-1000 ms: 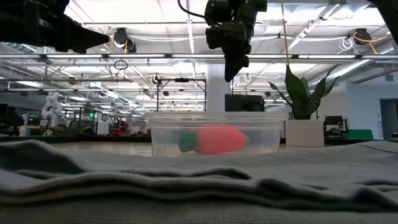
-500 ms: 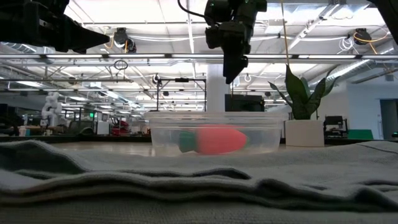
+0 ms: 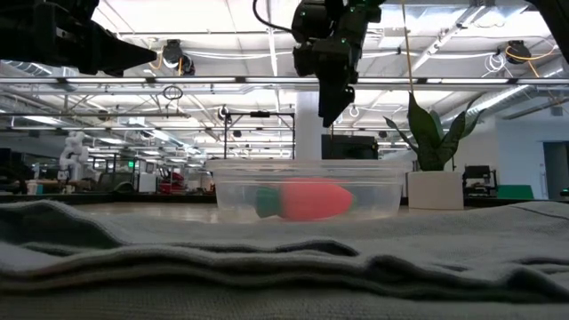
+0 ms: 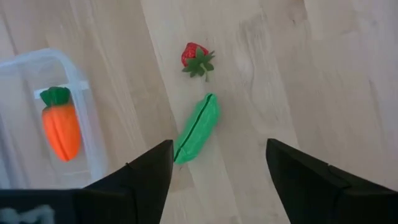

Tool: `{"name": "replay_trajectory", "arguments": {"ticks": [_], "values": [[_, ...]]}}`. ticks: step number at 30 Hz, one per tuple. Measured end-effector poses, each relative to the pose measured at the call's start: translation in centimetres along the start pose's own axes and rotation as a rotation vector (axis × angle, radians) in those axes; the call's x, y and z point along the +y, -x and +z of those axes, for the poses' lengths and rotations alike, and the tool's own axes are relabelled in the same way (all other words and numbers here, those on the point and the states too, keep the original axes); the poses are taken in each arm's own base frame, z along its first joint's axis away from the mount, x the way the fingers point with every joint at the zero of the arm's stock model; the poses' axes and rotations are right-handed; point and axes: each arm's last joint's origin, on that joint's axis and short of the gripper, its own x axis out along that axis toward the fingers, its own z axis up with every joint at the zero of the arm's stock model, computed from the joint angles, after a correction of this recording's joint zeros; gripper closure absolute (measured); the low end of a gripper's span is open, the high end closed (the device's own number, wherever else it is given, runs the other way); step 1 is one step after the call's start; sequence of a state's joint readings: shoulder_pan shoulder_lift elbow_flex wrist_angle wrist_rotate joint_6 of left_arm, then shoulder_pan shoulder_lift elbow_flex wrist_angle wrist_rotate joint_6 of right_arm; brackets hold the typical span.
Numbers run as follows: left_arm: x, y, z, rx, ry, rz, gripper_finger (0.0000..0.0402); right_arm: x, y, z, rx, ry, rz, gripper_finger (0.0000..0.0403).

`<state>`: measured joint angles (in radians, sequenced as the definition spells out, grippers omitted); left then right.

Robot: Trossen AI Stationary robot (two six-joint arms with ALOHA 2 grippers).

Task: Pick and placing Produce into tupperware
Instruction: Put the green beans into the transparent bin

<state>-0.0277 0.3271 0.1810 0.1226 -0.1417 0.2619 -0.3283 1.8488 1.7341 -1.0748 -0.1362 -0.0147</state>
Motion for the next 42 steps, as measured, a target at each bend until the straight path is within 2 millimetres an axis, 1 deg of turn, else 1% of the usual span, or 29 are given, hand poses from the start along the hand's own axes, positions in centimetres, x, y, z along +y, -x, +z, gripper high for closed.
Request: {"name": "replay_trajectory", "arguments": {"ticks": [3,6,15,24,32,36,39,42], "values": [[0.0,0.0,-0.1,0.008,-0.001,-0.002,0.0401,-0.1,-1.3,-0.3,0.000,-0.002,0.001,0.0154],[-0.1,0.0,-0.2,0.020,-0.003,-0.006,0.0401,-0.2,-2.0,-0.6,0.010,-0.006,0.001,0.0154],[-0.1,0.0,-0.2,0.023,-0.003,-0.006,0.0401,-0.6,-4.5,-1.1,-0.045,-0.082,0.000,0.0154],[-0.1,0.0,-0.4,0.043,-0.004,-0.012,0.0401,-0.7,-5.6,-1.7,-0.044,-0.152,-0.003,0.0154],[-0.1,0.0,-0.5,0.051,-0.003,-0.014,0.0401,-0.9,-6.7,-2.5,-0.017,-0.158,-0.029,0.0152],[-0.1,0.0,-0.5,0.051,0.001,-0.014,0.0401,-1.0,-7.5,-2.7,-0.007,-0.158,-0.030,0.0142],[-0.1,0.0,-0.5,0.055,0.001,-0.015,0.0401,-0.9,-7.8,-2.5,-0.043,-0.153,-0.024,0.0133],[-0.2,0.0,-0.6,0.063,-0.001,-0.017,0.0401,-0.7,-8.6,-2.7,-0.017,-0.150,-0.022,0.0124]]}}
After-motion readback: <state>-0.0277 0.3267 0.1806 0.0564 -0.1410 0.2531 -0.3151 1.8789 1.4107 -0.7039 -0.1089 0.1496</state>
